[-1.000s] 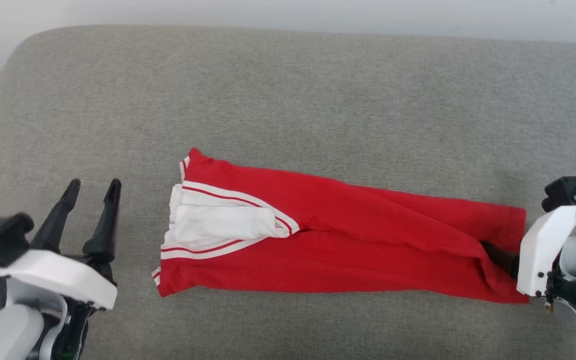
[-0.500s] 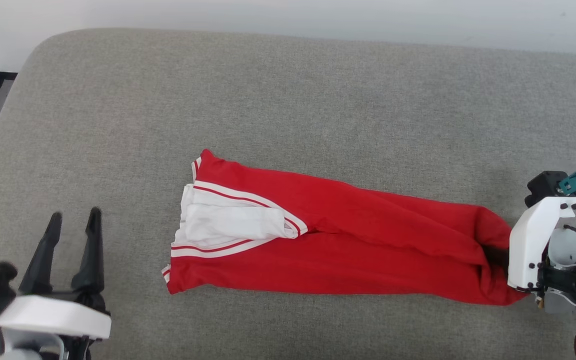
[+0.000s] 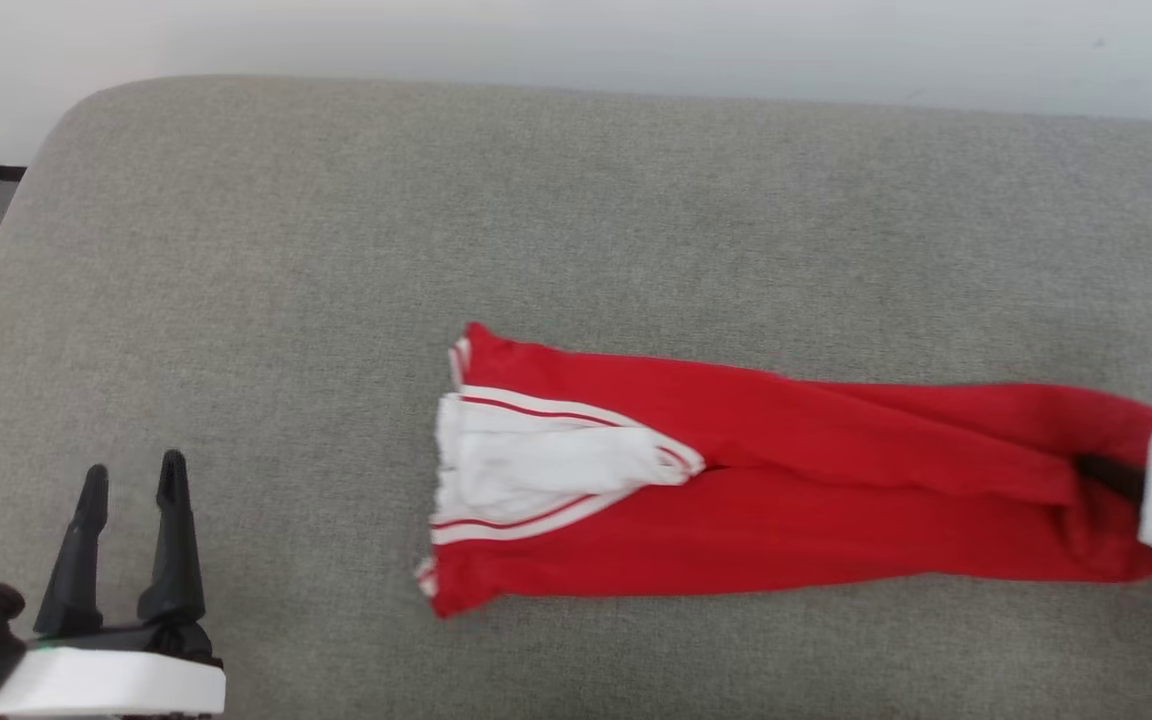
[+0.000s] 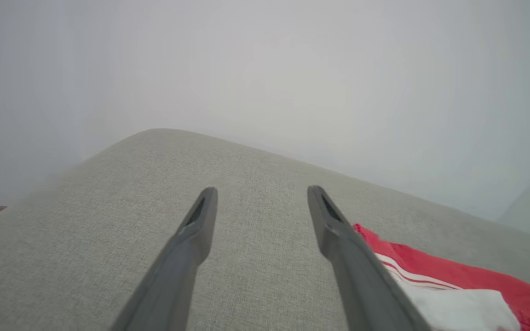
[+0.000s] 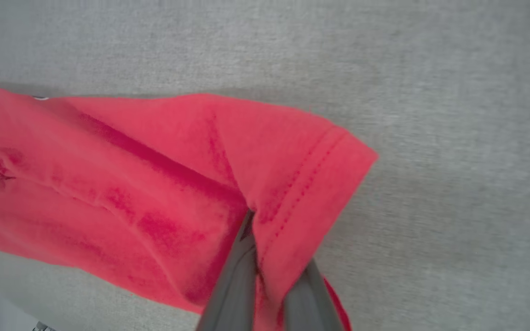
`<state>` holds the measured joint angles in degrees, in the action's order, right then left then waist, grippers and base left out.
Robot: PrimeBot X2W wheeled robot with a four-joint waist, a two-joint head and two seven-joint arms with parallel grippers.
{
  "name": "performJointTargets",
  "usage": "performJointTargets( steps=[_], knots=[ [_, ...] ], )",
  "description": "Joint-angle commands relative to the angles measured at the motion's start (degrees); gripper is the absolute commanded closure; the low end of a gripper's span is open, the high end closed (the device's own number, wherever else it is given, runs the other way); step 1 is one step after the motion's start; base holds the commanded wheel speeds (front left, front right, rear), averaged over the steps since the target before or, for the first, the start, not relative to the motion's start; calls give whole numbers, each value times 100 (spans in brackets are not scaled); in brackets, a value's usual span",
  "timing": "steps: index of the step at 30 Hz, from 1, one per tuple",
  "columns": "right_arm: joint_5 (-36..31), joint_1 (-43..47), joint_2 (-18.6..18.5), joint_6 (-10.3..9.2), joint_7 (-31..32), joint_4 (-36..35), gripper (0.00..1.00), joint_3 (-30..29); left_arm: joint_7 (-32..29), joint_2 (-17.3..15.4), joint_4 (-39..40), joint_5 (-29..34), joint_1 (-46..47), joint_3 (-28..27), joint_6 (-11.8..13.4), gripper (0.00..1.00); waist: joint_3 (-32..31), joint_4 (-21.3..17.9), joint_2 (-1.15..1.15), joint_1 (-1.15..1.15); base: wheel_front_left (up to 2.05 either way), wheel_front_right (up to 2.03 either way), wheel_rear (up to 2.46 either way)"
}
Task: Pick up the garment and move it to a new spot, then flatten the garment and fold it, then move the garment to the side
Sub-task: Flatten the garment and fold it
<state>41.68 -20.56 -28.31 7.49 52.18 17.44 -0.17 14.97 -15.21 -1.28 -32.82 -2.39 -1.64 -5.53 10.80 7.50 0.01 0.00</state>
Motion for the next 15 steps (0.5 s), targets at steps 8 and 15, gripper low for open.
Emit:
performJointTargets(
  steps=[8,15],
  knots=[
    [-548,-87,-341,0,45,314,100,-557,25,331,-3,222,-162,-267,-156,0,-80,-148,-1,0,0,0,0],
    [-482,66,-151,0,402,-95,100,-550,25,455,-59,324,-249,-316,-192,0,-222,-194,-1,0,0,0,0]
  ],
)
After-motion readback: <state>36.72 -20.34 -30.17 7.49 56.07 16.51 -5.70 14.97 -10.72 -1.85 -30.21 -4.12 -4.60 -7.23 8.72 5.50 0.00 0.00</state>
